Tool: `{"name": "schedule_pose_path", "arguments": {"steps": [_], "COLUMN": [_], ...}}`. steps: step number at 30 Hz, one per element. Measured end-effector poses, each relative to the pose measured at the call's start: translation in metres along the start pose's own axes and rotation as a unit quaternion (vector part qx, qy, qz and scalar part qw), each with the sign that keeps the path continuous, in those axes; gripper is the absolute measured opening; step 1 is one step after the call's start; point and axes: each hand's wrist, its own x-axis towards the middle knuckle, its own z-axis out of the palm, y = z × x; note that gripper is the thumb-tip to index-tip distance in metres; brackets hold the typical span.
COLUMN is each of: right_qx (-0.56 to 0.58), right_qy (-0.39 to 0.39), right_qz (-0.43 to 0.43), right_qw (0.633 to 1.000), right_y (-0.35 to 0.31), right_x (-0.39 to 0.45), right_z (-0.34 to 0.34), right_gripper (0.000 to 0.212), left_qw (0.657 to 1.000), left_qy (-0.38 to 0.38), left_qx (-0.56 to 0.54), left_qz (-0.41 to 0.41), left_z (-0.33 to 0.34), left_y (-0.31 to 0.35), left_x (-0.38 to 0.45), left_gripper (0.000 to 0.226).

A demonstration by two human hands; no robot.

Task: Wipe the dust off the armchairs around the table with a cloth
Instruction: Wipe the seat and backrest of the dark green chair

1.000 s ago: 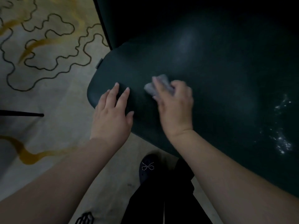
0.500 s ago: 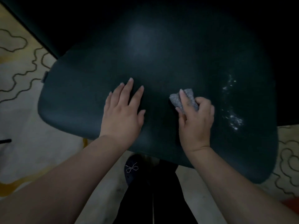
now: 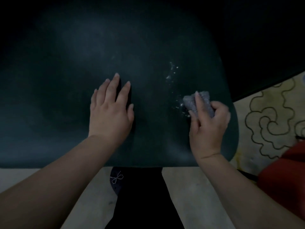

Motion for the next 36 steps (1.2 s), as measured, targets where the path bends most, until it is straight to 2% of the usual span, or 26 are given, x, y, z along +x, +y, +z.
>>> {"name": "schedule_pose_path", "arguments": {"steps": [4,6,9,15,23,29,33,36], "right_qx": [0.044,0.053,0.056,0.071,0.111,0.093,0.102,0.115], "right_qy": [0.019,0.025,0.021,-0.057,-0.072,0.0,-0.052,-0.072], "right_qz": [0.132,0.15,0.138,0.033,-0.013,0.097,0.02,-0.017], "right_qw": [0.99,0.987,0.989,0.995,0.991,0.991,0.993,0.991], "right_y": [0.003,-0.008,-0.014,-0.008,-0.028,-0.001,-0.028,-0.042], "right_x": [0.014,0.015,0.014,0.012,0.029,0.025,0.009,0.032], "right_z": [0.011,0.018,0.02,0.015,0.024,0.014,0.019,0.03], "right_gripper": [0.052,0.052,0.049,0.053,0.05,0.051,0.051,0.049], "left_qw": [1.0,1.0,1.0,1.0,1.0,1.0,1.0,1.0], "left_qy": [-0.003,-0.002,-0.003,0.004,0.015,0.008,0.007,0.005], "left_qx": [0.003,0.004,0.001,0.003,0.009,0.016,0.016,0.016], "left_qz": [0.002,0.003,0.001,-0.007,-0.015,0.0,0.003,0.003], "left_z": [0.004,0.006,0.007,0.011,0.014,0.011,0.009,0.008], "left_y": [0.016,0.021,0.026,0.031,0.037,0.029,0.03,0.032], "left_x": [0.01,0.013,0.014,0.015,0.015,0.015,0.016,0.015], "left_gripper": [0.054,0.053,0.053,0.054,0.054,0.053,0.053,0.053]}}
